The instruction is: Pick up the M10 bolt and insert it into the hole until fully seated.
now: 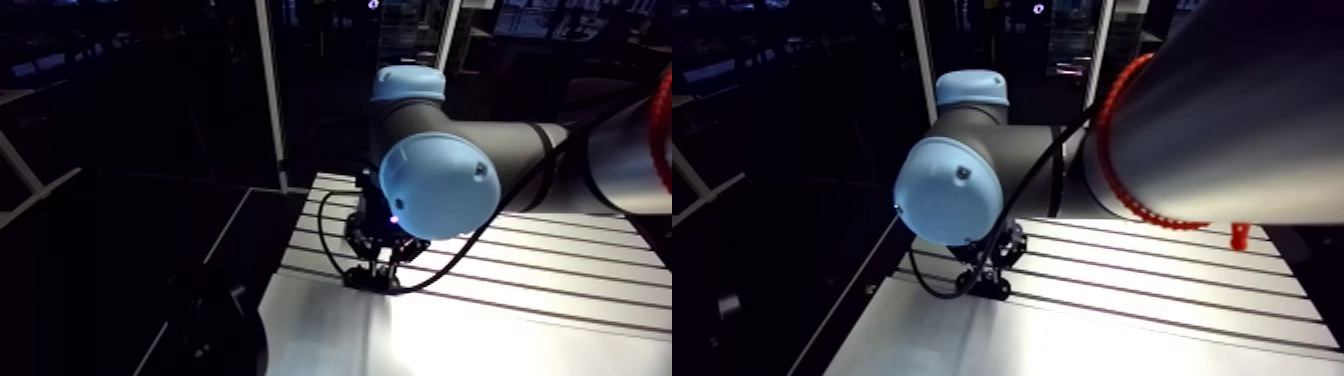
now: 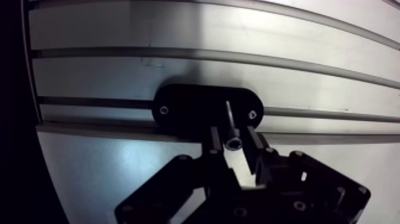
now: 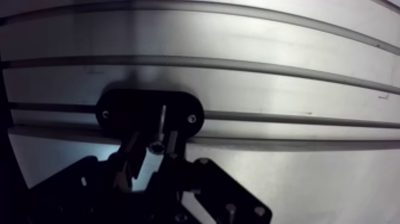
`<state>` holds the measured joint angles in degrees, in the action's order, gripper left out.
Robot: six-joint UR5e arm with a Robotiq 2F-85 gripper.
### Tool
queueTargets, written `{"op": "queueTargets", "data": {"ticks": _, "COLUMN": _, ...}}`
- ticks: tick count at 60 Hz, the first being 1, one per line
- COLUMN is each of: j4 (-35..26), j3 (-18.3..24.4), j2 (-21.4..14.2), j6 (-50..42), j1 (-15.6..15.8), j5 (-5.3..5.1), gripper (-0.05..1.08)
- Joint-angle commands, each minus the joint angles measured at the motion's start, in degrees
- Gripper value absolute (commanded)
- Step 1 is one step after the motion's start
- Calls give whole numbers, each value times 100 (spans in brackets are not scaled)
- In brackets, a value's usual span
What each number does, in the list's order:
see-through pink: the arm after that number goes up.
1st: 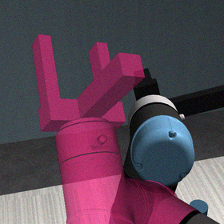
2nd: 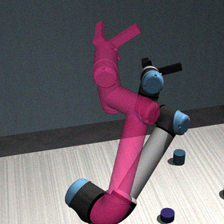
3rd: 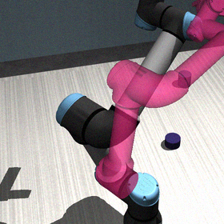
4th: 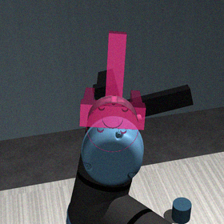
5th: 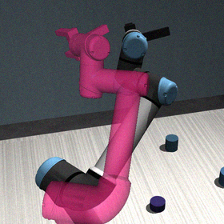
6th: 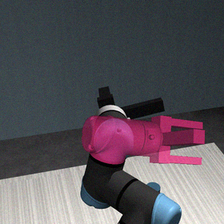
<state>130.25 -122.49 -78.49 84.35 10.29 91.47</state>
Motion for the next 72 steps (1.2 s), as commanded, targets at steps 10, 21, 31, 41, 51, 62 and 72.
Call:
{"op": "queueTargets", "data": {"ticks": 10, "j4": -3, "j3": 1, "j2": 31, "j6": 6, "j1": 0, "j5": 6, "gripper": 69}}
{"op": "queueTargets", "data": {"ticks": 21, "j4": 5, "j3": 9, "j2": 31, "j6": 6, "j1": -9, "j5": 6, "gripper": 72}}
{"op": "queueTargets", "data": {"ticks": 31, "j4": 6, "j3": 26, "j2": 14, "j6": 6, "j1": -18, "j5": 6, "gripper": 76}}
{"op": "queueTargets", "data": {"ticks": 41, "j4": -3, "j3": 36, "j2": -20, "j6": 6, "j1": -26, "j5": -1, "gripper": 81}}
{"op": "queueTargets", "data": {"ticks": 51, "j4": -3, "j3": 52, "j2": -38, "j6": 6, "j1": -26, "j5": -2, "gripper": 86}}
{"op": "queueTargets", "data": {"ticks": 62, "j4": -45, "j3": 206, "j2": -57, "j6": 6, "j1": -35, "j5": -46, "gripper": 91}}
{"op": "queueTargets", "data": {"ticks": 72, "j4": -180, "j3": 431, "j2": -83, "j6": 38, "j1": -35, "j5": -47, "gripper": 97}}
